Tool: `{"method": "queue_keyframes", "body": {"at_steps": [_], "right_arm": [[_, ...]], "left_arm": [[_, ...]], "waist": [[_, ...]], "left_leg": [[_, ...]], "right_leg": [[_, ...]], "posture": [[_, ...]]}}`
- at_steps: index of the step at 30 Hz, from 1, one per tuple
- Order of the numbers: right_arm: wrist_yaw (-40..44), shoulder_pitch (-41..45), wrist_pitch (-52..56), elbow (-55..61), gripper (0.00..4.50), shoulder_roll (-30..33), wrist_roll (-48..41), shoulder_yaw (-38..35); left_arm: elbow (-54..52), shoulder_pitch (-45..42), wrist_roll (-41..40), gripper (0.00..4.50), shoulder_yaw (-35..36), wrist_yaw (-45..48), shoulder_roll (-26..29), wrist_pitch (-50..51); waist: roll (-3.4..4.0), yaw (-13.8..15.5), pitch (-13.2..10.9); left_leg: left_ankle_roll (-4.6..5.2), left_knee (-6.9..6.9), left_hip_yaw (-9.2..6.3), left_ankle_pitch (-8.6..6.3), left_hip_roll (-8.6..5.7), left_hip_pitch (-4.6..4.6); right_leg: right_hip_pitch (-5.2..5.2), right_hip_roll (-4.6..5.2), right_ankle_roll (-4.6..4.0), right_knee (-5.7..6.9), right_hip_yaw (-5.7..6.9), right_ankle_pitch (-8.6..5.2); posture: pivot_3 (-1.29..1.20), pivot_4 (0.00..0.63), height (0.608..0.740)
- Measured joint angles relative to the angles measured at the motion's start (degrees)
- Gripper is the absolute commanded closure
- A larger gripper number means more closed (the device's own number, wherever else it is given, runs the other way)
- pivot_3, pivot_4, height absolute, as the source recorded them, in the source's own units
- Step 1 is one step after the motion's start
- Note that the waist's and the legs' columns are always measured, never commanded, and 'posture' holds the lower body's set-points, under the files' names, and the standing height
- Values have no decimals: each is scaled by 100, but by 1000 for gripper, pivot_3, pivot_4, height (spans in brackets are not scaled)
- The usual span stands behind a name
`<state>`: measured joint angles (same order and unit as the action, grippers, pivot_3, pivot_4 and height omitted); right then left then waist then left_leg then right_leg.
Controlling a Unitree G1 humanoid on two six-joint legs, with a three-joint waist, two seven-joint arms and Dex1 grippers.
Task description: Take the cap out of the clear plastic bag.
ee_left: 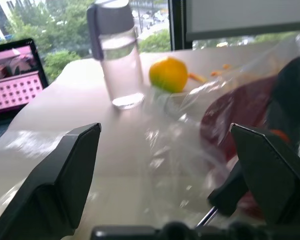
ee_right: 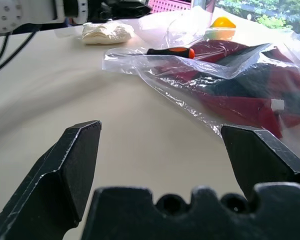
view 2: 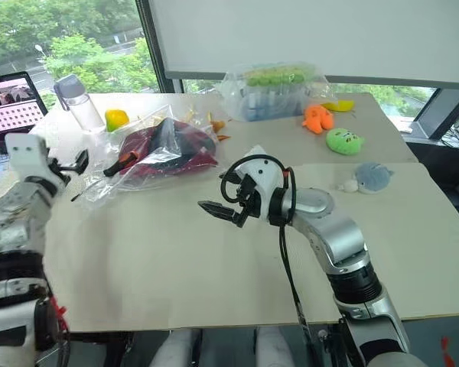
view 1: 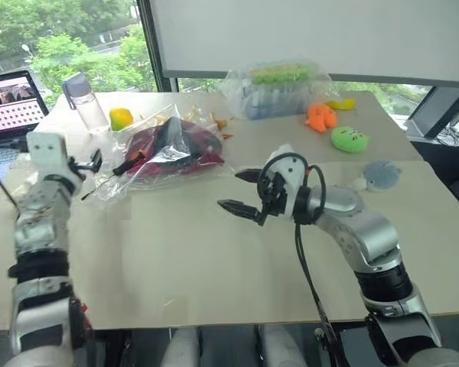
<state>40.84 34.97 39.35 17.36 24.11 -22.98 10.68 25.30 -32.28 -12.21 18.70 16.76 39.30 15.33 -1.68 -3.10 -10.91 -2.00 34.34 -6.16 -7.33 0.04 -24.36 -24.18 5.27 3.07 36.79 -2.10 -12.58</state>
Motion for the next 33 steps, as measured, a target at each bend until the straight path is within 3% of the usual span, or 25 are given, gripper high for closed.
{"method": "queue_keyframes", "body": {"at_steps": [7, 13, 22, 29, 33], "right_arm": [[53, 34, -85, -110, 0, -139, 47, 141], [70, 27, -126, -117, 0, -124, 142, 164], [16, -14, -126, -103, 0, -113, 150, 160], [1, -24, -125, -91, 0, -83, 150, 153], [-20, -46, -125, -56, 0, -57, 149, 128]], "left_arm": [[-94, 240, 539, 38, -622, 866, 741, -111], [-18, 375, 1150, 38, -1395, 1396, 880, -327], [795, -201, 2270, 38, -2047, 1100, 1082, -962], [1312, -616, 2515, 38, -2084, 925, 1029, -1229], [1265, -1116, 1697, 38, -1689, 1285, 300, -1414]], "waist": [[0, 91, 0], [0, 77, 0], [0, 56, 0], [0, 64, 0], [-2, 187, 0]], "left_leg": [[-1, -2, 0, 0, -1, -2], [-1, -8, 0, 0, 2, -1], [-1, -8, 0, 0, 2, -2], [-1, -7, 0, 0, 2, -4], [-1, 4, 0, 0, 2, -11]], "right_leg": [[1, 3, -3, -8, 2, -1], [-5, 0, -6, -4, 2, -1], [-6, 0, -6, -4, 2, -2], [-6, 0, -6, -3, 4, -2], [-3, 1, -3, -4, 11, 0]], "posture": [[0, 150, 740], [0, 150, 740], [0, 150, 740], [0, 150, 740], [0, 150, 740]]}}
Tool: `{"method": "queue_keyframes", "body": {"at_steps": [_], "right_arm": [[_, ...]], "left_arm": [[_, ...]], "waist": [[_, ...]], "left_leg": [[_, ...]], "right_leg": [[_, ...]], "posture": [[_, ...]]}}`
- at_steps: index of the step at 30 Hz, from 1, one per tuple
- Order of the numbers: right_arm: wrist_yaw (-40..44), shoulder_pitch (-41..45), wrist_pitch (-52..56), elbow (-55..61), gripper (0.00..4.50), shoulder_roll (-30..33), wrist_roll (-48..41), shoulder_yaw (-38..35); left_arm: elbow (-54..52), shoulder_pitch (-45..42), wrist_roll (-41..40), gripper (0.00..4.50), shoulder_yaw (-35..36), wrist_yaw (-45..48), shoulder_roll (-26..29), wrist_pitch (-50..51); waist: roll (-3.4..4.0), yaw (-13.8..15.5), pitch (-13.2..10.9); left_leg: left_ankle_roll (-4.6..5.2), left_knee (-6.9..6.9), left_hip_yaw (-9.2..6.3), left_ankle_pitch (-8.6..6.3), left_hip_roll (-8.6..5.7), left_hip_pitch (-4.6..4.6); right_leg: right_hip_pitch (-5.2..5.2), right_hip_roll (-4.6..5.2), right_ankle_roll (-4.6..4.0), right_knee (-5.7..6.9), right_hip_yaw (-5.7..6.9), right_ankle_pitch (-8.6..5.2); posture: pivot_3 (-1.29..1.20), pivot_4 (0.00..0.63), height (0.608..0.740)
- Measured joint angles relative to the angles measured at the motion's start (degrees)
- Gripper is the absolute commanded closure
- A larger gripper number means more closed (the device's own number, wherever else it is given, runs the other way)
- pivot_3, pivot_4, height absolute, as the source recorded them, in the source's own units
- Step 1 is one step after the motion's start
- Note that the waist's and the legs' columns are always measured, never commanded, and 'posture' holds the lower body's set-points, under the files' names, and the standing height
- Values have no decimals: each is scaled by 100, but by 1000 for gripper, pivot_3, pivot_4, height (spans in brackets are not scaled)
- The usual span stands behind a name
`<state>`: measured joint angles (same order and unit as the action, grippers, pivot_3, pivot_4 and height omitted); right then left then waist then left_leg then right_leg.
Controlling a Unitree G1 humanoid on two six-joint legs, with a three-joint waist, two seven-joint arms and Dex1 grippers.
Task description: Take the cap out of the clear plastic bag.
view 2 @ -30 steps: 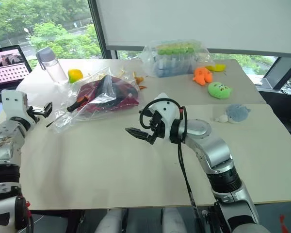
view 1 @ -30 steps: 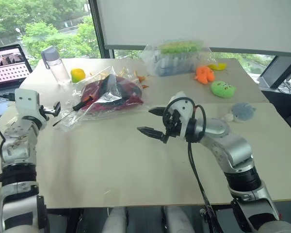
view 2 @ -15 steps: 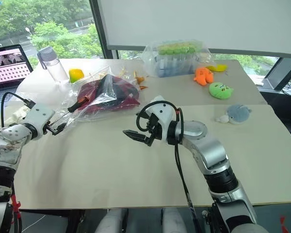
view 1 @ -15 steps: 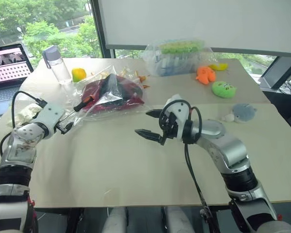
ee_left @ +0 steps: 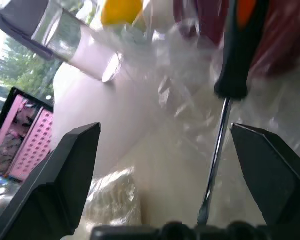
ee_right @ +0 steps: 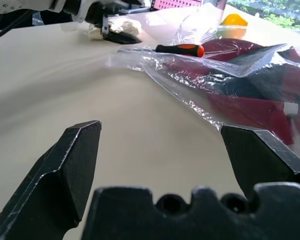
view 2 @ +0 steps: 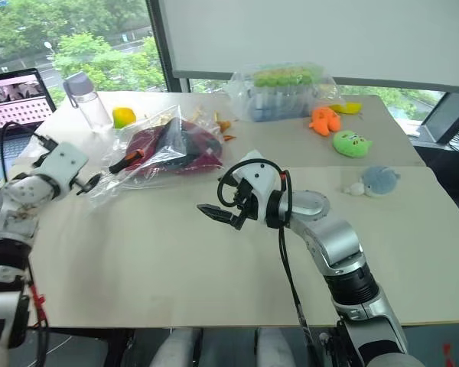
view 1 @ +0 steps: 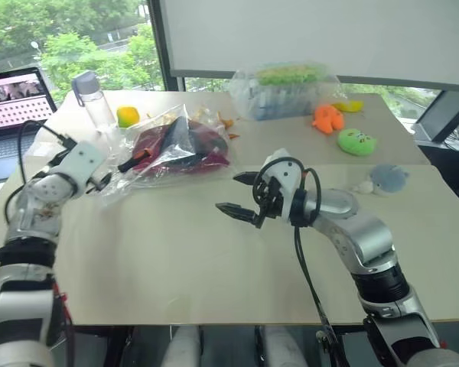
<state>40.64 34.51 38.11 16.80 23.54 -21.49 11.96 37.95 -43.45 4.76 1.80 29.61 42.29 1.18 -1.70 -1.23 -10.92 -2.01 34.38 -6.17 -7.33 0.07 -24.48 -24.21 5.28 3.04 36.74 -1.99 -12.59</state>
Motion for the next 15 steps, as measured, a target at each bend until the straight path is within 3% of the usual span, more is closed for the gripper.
{"method": "queue_keyframes", "body": {"at_steps": [4, 10, 15], "right_arm": [[-30, -3, 0, 18, 0, -28, 2, -1], [-96, -8, 1, 61, 0, -35, 1, -5], [-155, -17, 25, 99, 0, -5, 0, -8]], "left_arm": [[356, -660, -180, 38, -46, 352, -312, -240], [2460, -1966, 230, 38, -428, 291, -750, -759], [3431, -2403, 409, 38, -440, 57, -998, -717]], "waist": [[0, -2, 0], [-1, -64, 0], [-2, -131, -1]], "left_leg": [[0, 3, 0, 0, -2, -7], [1, 12, 0, 0, -3, -10], [1, 15, 0, 0, -5, -18]], "right_leg": [[-3, -1, 3, -3, -3, 2], [-2, -2, 6, 1, -2, 2], [-4, 1, 11, -2, -3, 3]], "posture": [[0, 150, 740], [0, 150, 740], [0, 150, 740]]}}
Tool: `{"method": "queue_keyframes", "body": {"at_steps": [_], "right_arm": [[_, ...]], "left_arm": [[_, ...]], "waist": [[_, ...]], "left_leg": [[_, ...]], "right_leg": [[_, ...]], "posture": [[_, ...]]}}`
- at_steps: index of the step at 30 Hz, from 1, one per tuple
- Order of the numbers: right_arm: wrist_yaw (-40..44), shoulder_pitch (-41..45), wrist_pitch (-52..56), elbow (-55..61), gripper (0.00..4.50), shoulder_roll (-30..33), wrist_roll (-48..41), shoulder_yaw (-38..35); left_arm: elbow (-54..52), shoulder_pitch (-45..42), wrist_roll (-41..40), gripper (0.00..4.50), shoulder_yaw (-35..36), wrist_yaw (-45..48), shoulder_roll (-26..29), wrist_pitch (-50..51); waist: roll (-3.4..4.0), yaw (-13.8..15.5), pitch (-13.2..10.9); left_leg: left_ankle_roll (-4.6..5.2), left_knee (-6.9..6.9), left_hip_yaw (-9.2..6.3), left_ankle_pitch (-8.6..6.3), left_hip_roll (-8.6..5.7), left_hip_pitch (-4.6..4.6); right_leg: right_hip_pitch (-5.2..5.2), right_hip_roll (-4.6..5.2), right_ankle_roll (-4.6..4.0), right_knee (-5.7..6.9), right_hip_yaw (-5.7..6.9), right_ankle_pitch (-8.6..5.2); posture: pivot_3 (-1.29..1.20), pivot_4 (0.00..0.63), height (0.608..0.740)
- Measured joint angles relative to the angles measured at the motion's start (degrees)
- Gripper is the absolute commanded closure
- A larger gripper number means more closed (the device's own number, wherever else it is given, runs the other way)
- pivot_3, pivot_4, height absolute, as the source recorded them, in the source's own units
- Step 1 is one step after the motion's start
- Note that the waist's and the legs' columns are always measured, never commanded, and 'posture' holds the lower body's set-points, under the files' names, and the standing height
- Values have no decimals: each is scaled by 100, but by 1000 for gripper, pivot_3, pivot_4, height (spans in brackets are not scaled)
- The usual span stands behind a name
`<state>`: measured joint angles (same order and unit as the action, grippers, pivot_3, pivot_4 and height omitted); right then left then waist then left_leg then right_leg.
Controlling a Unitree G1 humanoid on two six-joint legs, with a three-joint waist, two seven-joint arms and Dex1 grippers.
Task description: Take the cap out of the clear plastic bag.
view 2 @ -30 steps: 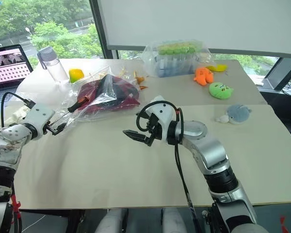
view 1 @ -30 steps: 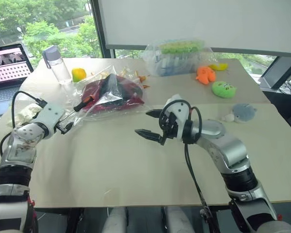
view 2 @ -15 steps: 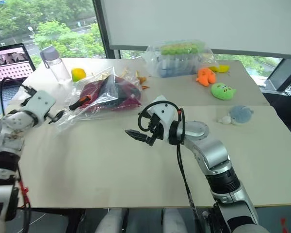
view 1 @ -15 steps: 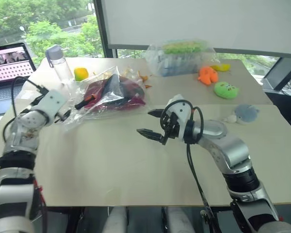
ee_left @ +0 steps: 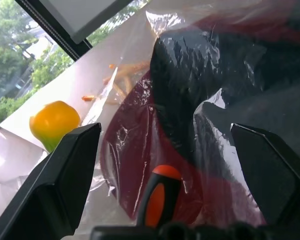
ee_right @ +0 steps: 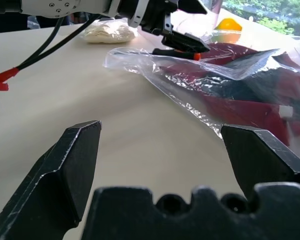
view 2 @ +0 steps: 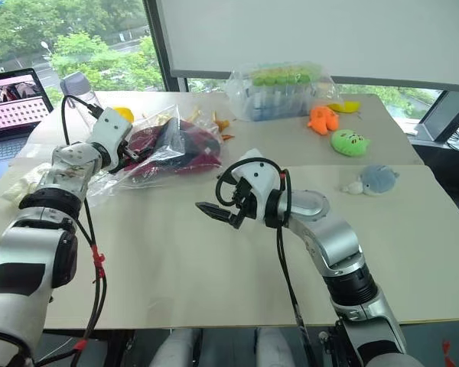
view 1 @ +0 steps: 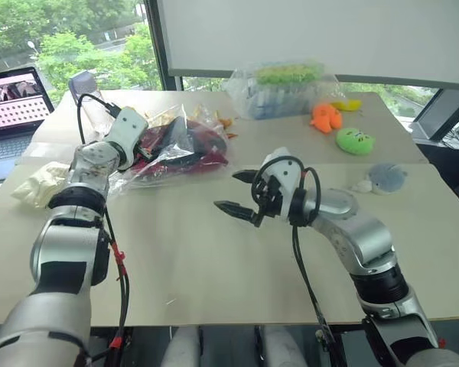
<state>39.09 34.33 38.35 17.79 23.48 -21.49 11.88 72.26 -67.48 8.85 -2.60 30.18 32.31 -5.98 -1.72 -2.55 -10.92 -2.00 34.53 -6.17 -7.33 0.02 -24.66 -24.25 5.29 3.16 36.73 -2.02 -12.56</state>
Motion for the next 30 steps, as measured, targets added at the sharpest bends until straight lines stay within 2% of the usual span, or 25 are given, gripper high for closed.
{"method": "queue_keyframes", "body": {"at_steps": [12, 25, 28, 30], "right_arm": [[-57, -120, 101, 126, 0, 90, -5, -114], [-44, -107, 131, 127, 0, 117, -6, -123], [-46, -100, 176, 133, 0, 144, -7, -125], [-47, -100, 204, 145, 0, 164, -8, -129]], "left_arm": [[519, 55, -83, 38, 500, -584, -3, 427], [538, 475, -634, 38, 1324, -592, -37, 938], [537, 514, -669, 799, 1381, -589, -38, 979], [536, 529, -668, 1520, 1389, -602, -38, 980]], "waist": [[-1, -4, 0], [-1, 7, 0], [-1, 6, 0], [-1, 6, 0]], "left_leg": [[0, 5, 0, 0, 0, 0], [0, 8, 0, 0, 0, 1], [-1, 8, 0, 0, 0, 1], [-1, 8, 0, 0, 0, 1]], "right_leg": [[0, -1, 1, 4, 0, 0], [2, 0, 1, 5, 1, 1], [2, 0, 1, 5, 0, 1], [2, 0, 1, 6, 1, 1]], "posture": [[0, 150, 740], [0, 150, 740], [0, 150, 740], [0, 150, 740]]}}
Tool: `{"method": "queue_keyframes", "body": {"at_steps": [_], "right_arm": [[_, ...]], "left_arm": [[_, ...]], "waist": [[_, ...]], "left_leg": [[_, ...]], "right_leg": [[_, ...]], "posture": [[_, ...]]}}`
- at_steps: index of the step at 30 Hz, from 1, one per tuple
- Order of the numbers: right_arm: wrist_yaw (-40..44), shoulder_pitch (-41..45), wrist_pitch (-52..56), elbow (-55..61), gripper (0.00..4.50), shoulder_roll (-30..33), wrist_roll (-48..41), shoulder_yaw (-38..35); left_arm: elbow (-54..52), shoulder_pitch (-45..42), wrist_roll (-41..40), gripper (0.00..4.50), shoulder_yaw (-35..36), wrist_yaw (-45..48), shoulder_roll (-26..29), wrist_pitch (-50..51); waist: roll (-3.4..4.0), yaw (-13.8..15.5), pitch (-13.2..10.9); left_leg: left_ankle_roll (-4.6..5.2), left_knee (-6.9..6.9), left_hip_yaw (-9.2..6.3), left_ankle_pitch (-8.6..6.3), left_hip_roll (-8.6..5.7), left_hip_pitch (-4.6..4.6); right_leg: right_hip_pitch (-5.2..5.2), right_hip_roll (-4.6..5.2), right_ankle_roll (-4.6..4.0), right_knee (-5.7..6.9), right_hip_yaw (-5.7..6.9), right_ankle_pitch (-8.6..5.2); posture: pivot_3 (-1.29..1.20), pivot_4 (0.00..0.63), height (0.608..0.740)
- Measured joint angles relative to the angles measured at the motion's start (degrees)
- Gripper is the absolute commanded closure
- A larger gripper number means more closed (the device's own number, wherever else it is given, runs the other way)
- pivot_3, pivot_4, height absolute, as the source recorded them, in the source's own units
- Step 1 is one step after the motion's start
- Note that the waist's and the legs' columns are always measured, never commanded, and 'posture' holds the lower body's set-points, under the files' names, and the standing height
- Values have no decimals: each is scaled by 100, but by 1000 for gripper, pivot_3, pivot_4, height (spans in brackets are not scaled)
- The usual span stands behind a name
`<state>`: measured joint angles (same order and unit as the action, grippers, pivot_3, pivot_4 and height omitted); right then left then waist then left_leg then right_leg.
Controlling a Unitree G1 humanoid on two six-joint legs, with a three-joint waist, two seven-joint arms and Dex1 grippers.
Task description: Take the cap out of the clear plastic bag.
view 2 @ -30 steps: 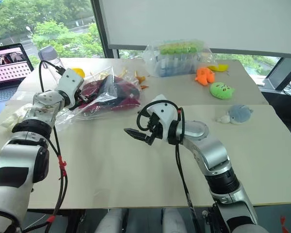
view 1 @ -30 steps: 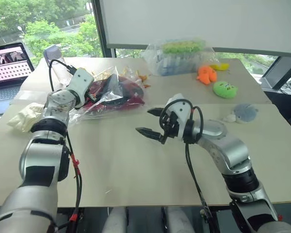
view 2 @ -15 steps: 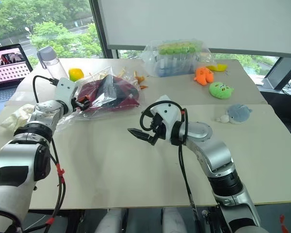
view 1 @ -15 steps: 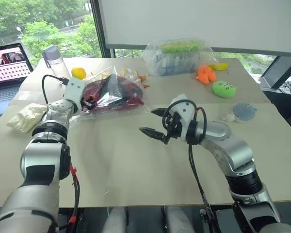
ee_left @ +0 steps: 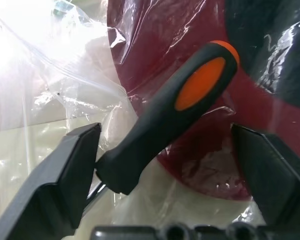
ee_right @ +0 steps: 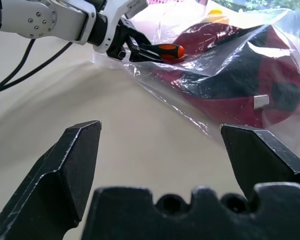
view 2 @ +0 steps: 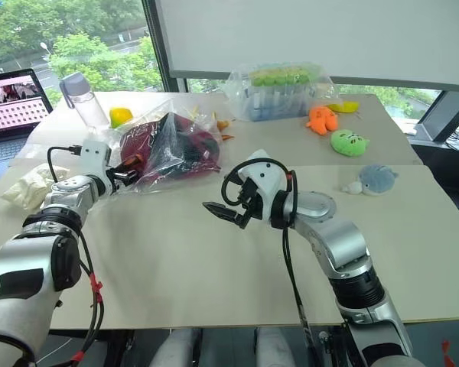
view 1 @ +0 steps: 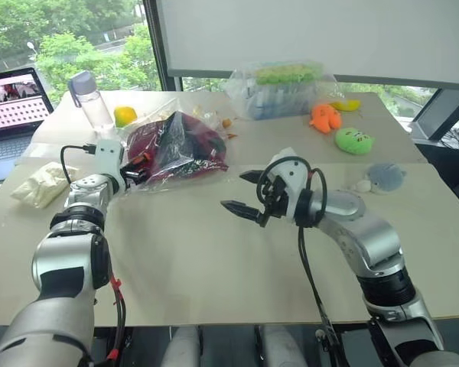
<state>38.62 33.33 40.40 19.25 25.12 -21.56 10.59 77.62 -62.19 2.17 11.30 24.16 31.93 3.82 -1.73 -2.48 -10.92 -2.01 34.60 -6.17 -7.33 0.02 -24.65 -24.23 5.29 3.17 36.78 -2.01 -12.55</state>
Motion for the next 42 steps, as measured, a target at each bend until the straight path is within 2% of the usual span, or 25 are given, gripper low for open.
{"method": "queue_keyframes", "body": {"at_steps": [2, 3, 7, 8, 17, 21, 23, 25, 30, 33, 38, 42], "right_arm": [[-3, 0, 19, 23, 0, 12, 0, -9], [-3, 0, 23, 46, 0, 11, 0, -10], [-6, 0, 30, 62, 0, 11, -2, -11], [-7, 0, 31, 63, 0, 11, -2, -11], [-10, 0, 36, 63, 0, 11, 0, -10], [-8, 2, 35, 62, 0, 8, 3, -9], [-5, 8, 34, 57, 0, 3, 5, -5], [-4, 23, 33, 46, 0, -4, 7, 0], [5, 123, 24, 22, 0, -17, 14, 10], [12, 142, 21, -16, 0, -34, 16, 15], [87, 173, 1, -98, 0, -62, 17, 35], [172, 229, -75, -190, 0, -139, 19, 99]], "left_arm": [[-4, 3, 0, 1994, 3, -5, 0, 2], [-4, 8, 0, 2510, 5, -5, -1, 2], [-8, 32, -3, 3764, 17, 13, -15, 7], [-8, 33, -3, 3857, 17, 17, -24, 8], [-97, 31, -2, 3867, -38, 163, -93, -46], [-549, 33, -190, 3867, 25, 377, -247, -259], [-1162, 101, -467, 3867, 128, 594, -401, -235], [-2213, 423, -772, 3867, 164, 785, -597, -54], [-5127, 1892, -1397, 3867, 40, 631, -1273, 1305], [-6286, 2447, -1675, 3867, -137, 532, -1449, 2049], [-7811, 2408, -2278, 3867, 39, 313, -1448, 2637], [-8187, 2141, -2438, 3867, 388, -161, -1267, 2686]], "waist": [[0, 1, 0], [0, 1, 0], [0, 23, 0], [0, 27, 0], [0, 43, 0], [0, 58, 0], [0, 54, 0], [0, 30, 0], [0, -48, 0], [0, -51, 0], [0, -8, 0], [0, -27, 0]], "left_leg": [[0, 0, 0, 0, 0, 1], [0, 0, 0, 0, 0, 1], [0, 1, 0, 0, -1, 1], [0, 1, 0, 0, -1, 1], [0, 2, 0, 0, -1, 1], [0, 2, 0, 0, -1, -4], [0, 3, 0, 0, -1, -6], [-1, 2, 0, 0, -1, -6], [0, 4, 0, 0, 1, 3], [0, 13, 0, 0, 2, 4], [0, 18, 0, 0, 1, 7], [0, 17, 0, 0, 1, 11]], "right_leg": [[1, 0, 0, 1, 0, 0], [1, 0, 0, 1, 0, 0], [3, 1, 0, 0, 0, 0], [4, 1, 0, 0, 0, 0], [4, 1, 0, -1, 0, 0], [2, 1, 0, -3, 1, 1], [1, 2, 0, -4, 0, 1], [2, 4, -1, -4, -3, 2], [2, -1, -2, 4, -11, 3], [1, -3, -3, 12, -11, 4], [10, -1, -1, 4, -10, 6], [9, -3, -1, 6, -11, 6]], "posture": [[0, 150, 740], [0, 150, 740], [0, 150, 740], [0, 150, 740], [0, 150, 740], [0, 150, 740], [0, 150, 740], [0, 150, 740], [0, 150, 740], [0, 150, 740], [0, 150, 740], [0, 150, 740]]}}
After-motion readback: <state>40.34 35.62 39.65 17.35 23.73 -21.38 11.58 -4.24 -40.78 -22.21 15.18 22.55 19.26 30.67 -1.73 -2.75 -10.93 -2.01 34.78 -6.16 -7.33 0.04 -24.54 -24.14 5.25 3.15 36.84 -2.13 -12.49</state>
